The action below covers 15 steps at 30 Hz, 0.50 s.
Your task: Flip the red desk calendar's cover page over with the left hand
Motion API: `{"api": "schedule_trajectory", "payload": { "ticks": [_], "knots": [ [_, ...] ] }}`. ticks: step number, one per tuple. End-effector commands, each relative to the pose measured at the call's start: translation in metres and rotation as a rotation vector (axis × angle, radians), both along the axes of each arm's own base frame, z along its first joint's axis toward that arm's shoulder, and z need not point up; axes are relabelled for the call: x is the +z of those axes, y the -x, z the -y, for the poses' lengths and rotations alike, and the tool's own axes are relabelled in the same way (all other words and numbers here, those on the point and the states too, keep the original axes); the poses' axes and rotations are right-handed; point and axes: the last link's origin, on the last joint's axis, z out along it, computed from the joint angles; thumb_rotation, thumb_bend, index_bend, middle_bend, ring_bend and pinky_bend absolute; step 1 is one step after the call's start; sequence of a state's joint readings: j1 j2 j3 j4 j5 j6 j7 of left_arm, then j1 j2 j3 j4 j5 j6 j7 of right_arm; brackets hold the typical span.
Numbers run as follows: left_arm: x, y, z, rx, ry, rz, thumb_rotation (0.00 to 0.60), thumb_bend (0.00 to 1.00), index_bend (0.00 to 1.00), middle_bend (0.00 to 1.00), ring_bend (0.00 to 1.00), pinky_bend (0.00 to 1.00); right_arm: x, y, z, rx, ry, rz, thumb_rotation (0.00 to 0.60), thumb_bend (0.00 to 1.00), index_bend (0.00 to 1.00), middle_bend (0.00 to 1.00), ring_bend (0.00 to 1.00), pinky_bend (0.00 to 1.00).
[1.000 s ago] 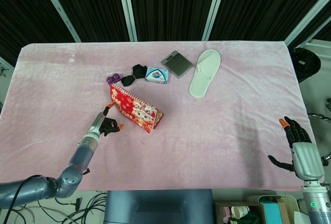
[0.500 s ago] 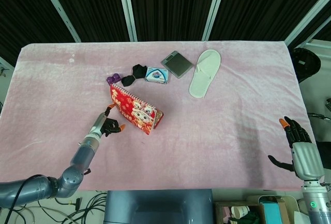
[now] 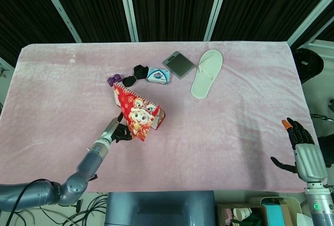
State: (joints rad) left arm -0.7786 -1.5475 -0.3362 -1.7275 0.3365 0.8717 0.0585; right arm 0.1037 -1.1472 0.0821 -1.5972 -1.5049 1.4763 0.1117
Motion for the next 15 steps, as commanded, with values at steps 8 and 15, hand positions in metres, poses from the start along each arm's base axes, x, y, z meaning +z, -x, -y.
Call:
{"api": "schedule_trajectory", "payload": {
  "ticks": [8,15],
  "knots": [
    [0.029,-0.028,0.022,-0.163,-0.089,0.047,0.600,0.33,0.12,0.72,0.76,0.84,0.000,-0.001,-0.001,0.003,-0.003,0.002,0.600,0.10,0.00,0.00,0.00,0.11],
    [0.052,-0.044,0.028,-0.362,-0.270,-0.030,0.600,0.33,0.26,0.68,0.65,0.76,0.000,-0.001,-0.001,0.001,-0.002,0.005,0.600,0.10,0.00,0.00,0.00,0.11]
  ]
}}
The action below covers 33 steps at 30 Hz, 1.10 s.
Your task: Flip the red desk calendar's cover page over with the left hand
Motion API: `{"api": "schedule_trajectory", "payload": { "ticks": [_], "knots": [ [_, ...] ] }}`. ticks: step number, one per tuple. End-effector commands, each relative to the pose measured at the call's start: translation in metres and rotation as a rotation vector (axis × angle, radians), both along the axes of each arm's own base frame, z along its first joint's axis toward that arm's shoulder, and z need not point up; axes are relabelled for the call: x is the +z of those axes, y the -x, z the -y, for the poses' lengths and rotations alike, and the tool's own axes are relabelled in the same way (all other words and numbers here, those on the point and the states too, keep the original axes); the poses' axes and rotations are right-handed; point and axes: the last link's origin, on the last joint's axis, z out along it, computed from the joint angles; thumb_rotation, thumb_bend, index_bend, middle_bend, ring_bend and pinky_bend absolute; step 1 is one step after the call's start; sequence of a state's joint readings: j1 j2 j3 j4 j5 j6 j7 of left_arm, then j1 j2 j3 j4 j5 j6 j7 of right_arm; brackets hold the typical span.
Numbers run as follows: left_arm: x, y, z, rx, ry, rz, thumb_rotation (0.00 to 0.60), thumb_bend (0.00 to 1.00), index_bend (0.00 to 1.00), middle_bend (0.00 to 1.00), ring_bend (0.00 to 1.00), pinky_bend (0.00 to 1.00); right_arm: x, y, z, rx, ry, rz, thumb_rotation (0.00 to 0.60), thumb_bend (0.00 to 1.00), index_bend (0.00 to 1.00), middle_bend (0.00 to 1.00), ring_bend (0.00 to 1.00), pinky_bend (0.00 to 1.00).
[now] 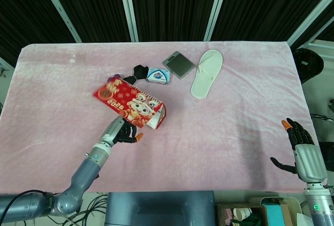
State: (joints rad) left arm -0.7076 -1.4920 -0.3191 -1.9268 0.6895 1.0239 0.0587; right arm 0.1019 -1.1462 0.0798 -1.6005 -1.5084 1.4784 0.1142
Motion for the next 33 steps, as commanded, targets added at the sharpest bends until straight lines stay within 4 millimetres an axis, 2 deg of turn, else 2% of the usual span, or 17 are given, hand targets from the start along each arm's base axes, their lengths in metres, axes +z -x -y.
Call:
{"api": "schedule_trajectory", "payload": {
  "ticks": [1,7,13,16,18,19,20,21,22,24,26,33],
  "knots": [
    [0.018,-0.011,0.007,-0.134,-0.169,-0.053,0.600,0.33,0.26,0.67,0.64,0.75,0.000,0.000,0.000,-0.001,0.000,0.002,0.600,0.10,0.00,0.00,0.00,0.11],
    [0.027,-0.026,-0.001,-0.236,-0.334,-0.109,0.600,0.32,0.27,0.62,0.57,0.67,0.000,0.000,0.000,-0.003,-0.001,0.002,0.600,0.10,0.00,0.00,0.00,0.11],
    [0.032,-0.042,-0.022,-0.329,-0.443,-0.214,0.600,0.31,0.27,0.57,0.52,0.62,0.000,0.001,0.001,-0.007,-0.002,0.006,0.600,0.10,0.00,0.00,0.00,0.11],
    [0.031,-0.047,-0.038,-0.380,-0.487,-0.321,0.600,0.29,0.20,0.46,0.39,0.50,0.000,0.001,0.001,-0.010,-0.003,0.008,0.600,0.10,0.00,0.00,0.00,0.11],
    [0.030,-0.049,-0.052,-0.411,-0.509,-0.417,0.600,0.22,0.10,0.32,0.23,0.35,0.000,0.001,0.001,-0.010,-0.004,0.009,0.600,0.10,0.00,0.00,0.00,0.11],
    [0.028,-0.050,-0.059,-0.422,-0.502,-0.469,0.600,0.19,0.07,0.27,0.18,0.30,0.000,0.001,0.001,-0.011,-0.004,0.009,0.600,0.10,0.00,0.00,0.00,0.11],
    [0.026,-0.051,-0.064,-0.427,-0.479,-0.514,0.600,0.14,0.03,0.17,0.09,0.19,0.000,0.001,0.001,-0.012,-0.004,0.008,0.600,0.10,0.00,0.00,0.00,0.11],
    [0.024,-0.050,-0.068,-0.434,-0.451,-0.567,0.600,0.09,0.00,0.09,0.03,0.11,0.000,0.001,0.001,-0.012,-0.004,0.007,0.600,0.10,0.00,0.00,0.00,0.11],
    [0.024,-0.049,-0.070,-0.440,-0.438,-0.599,0.600,0.06,0.00,0.05,0.01,0.07,0.000,0.001,0.001,-0.012,-0.004,0.008,0.600,0.10,0.00,0.00,0.00,0.11],
    [0.025,-0.053,-0.077,-0.463,-0.400,-0.724,0.600,0.02,0.00,0.00,0.00,0.01,0.000,0.001,0.001,-0.011,-0.003,0.008,0.600,0.10,0.00,0.00,0.00,0.11],
    [0.026,-0.056,-0.081,-0.460,-0.380,-0.798,0.600,0.01,0.00,0.00,0.00,0.00,0.000,0.001,0.000,-0.011,-0.005,0.008,0.600,0.10,0.00,0.00,0.00,0.11],
    [0.031,-0.059,-0.081,-0.420,-0.313,-0.858,0.600,0.01,0.00,0.00,0.00,0.00,0.001,0.001,0.000,-0.013,-0.002,0.010,0.600,0.10,0.00,0.00,0.00,0.11]
  ]
}}
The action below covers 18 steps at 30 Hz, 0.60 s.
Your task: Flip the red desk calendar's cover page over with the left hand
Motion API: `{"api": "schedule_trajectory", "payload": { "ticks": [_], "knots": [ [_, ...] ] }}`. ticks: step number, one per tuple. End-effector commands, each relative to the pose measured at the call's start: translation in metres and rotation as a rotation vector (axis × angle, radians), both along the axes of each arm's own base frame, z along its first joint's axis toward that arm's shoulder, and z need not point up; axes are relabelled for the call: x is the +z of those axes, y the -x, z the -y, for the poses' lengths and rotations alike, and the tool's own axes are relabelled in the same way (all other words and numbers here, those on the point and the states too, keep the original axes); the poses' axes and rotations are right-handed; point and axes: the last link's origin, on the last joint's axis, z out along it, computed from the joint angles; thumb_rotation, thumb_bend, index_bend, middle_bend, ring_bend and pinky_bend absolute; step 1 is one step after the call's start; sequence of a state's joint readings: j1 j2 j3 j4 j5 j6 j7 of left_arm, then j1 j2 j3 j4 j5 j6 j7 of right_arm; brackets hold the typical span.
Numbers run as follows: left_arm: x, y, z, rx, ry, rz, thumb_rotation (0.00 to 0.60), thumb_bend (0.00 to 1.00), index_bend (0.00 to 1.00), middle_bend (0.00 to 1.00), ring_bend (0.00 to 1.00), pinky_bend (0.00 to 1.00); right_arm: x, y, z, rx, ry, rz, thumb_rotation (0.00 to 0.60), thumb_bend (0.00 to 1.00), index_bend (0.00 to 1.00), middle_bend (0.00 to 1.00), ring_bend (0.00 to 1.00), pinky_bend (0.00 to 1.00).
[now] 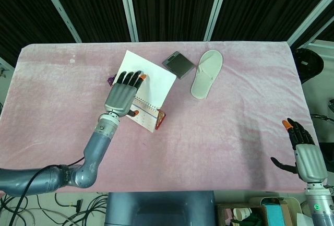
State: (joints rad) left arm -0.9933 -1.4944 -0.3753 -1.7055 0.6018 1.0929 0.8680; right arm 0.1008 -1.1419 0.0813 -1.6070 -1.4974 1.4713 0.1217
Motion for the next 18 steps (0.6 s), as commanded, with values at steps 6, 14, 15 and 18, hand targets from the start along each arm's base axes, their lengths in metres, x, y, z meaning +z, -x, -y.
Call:
{"api": "schedule_trajectory", "payload": {
  "ticks": [6,14,15,18],
  "knots": [
    [0.018,0.006,-0.002,0.040,0.019,-0.072,0.600,0.01,0.00,0.00,0.00,0.00,-0.001,-0.001,-0.001,0.004,-0.005,0.001,0.600,0.10,0.00,0.00,0.00,0.11],
    [0.014,0.023,-0.008,0.100,0.086,-0.173,0.600,0.01,0.00,0.00,0.00,0.01,0.000,-0.001,-0.002,0.006,0.001,0.005,0.600,0.10,0.00,0.00,0.00,0.11],
    [0.013,0.023,-0.009,0.106,0.092,-0.177,0.600,0.01,0.00,0.00,0.00,0.01,0.000,-0.001,-0.002,0.006,0.002,0.006,0.600,0.10,0.00,0.00,0.00,0.11],
    [0.010,0.022,-0.009,0.116,0.106,-0.176,0.600,0.01,0.00,0.00,0.00,0.01,0.000,-0.001,-0.002,0.007,0.003,0.006,0.600,0.11,0.00,0.00,0.00,0.11]
  ]
}}
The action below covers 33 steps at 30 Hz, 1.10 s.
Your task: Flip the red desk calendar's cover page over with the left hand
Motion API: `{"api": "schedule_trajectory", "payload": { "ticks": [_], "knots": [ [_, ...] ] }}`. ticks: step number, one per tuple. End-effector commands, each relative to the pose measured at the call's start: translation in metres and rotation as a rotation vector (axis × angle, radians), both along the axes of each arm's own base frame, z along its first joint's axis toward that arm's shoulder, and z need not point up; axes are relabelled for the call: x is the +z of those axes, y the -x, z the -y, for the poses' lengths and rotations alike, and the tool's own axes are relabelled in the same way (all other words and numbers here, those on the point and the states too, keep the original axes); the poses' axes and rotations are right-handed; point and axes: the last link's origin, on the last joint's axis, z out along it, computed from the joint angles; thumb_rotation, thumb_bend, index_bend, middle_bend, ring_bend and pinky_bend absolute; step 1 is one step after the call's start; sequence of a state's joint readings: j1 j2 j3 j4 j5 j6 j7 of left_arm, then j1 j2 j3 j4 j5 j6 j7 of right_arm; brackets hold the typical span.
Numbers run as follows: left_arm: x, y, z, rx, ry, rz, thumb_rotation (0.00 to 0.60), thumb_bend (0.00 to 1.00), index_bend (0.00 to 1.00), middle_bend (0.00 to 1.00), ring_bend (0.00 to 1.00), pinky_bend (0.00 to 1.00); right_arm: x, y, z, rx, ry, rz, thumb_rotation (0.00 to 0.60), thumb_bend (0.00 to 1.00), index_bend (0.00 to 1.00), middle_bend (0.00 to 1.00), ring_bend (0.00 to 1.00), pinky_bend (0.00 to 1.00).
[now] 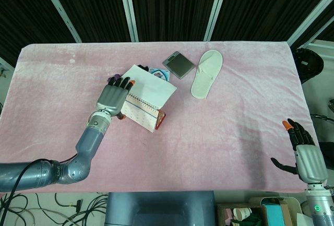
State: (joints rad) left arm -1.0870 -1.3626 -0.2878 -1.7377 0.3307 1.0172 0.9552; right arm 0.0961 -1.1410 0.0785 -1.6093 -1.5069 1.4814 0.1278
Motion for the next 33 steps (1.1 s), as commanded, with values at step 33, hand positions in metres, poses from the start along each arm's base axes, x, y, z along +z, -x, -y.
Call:
{"api": "schedule_trajectory", "payload": {
  "ticks": [33],
  "knots": [
    [0.082,0.184,0.188,0.007,-0.304,0.174,0.600,0.00,0.00,0.00,0.00,0.00,-0.001,-0.001,0.000,0.034,0.008,-0.078,0.600,0.08,0.00,0.00,0.00,0.10]
  ]
}}
